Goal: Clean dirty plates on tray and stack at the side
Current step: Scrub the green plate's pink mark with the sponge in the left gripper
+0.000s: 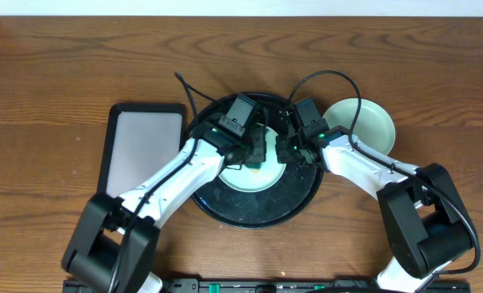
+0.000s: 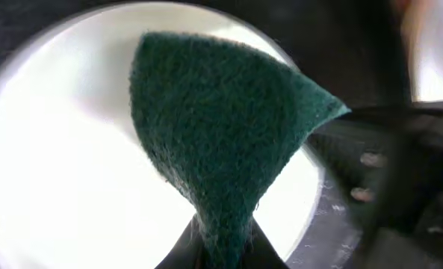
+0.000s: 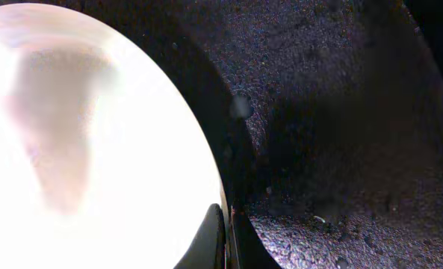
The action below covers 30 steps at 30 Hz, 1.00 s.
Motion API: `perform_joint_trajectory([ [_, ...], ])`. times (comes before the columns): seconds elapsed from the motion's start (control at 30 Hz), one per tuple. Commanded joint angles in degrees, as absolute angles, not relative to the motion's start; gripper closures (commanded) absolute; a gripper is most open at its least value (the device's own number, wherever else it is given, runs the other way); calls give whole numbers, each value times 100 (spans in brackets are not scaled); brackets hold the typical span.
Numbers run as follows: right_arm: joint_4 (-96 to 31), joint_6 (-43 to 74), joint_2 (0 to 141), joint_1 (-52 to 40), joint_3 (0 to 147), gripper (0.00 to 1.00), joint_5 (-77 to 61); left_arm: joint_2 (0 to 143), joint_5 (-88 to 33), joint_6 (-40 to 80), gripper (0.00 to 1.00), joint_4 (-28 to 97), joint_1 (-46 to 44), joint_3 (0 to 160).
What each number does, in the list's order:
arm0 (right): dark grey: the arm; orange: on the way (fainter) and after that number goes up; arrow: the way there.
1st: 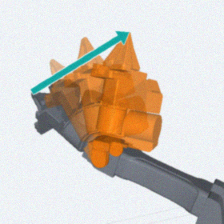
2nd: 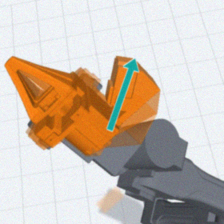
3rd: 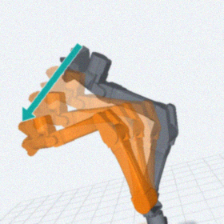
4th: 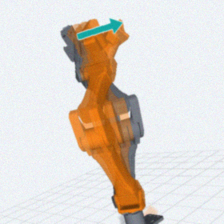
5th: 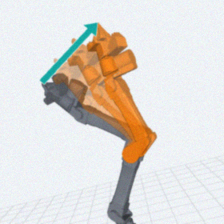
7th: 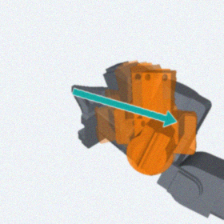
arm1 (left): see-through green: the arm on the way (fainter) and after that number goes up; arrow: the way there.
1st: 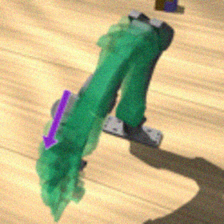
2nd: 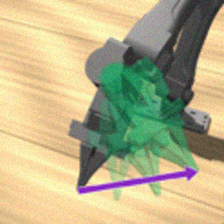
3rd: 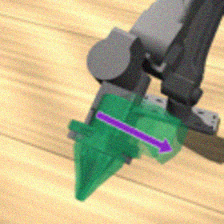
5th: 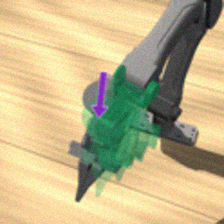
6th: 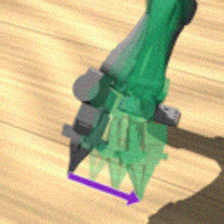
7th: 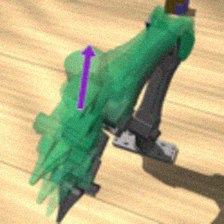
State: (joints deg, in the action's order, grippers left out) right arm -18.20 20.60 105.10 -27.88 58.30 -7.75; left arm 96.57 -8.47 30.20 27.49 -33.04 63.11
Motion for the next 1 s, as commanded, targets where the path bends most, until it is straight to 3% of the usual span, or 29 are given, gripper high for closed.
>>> perform_joint_trajectory([
  [0.0,-1815,2095,10632,-2845,5817,99,-998,9874,370,3006,93,2989,-3264,6270],
  [0.27,-1809,2097,10632,-2845,5817,99,-998,10370,895,3175,93,2930,-3267,6128],
  [0.6,-1798,2095,10632,-2845,5817,99,-998,10394,-1452,3199,93,2287,-3409,6128],
  [0.77,-1772,2095,10632,-2845,5817,99,-1000,10224,-1579,3190,93,2357,-3411,6145],
  [0.83,-1758,2097,10632,-2845,5817,91,-1000,9931,-1247,3229,93,2497,-3411,6145],
  [0.97,-1761,2095,10632,-2845,5817,59,-998,8993,-362,3225,93,2862,-3393,6147],
])
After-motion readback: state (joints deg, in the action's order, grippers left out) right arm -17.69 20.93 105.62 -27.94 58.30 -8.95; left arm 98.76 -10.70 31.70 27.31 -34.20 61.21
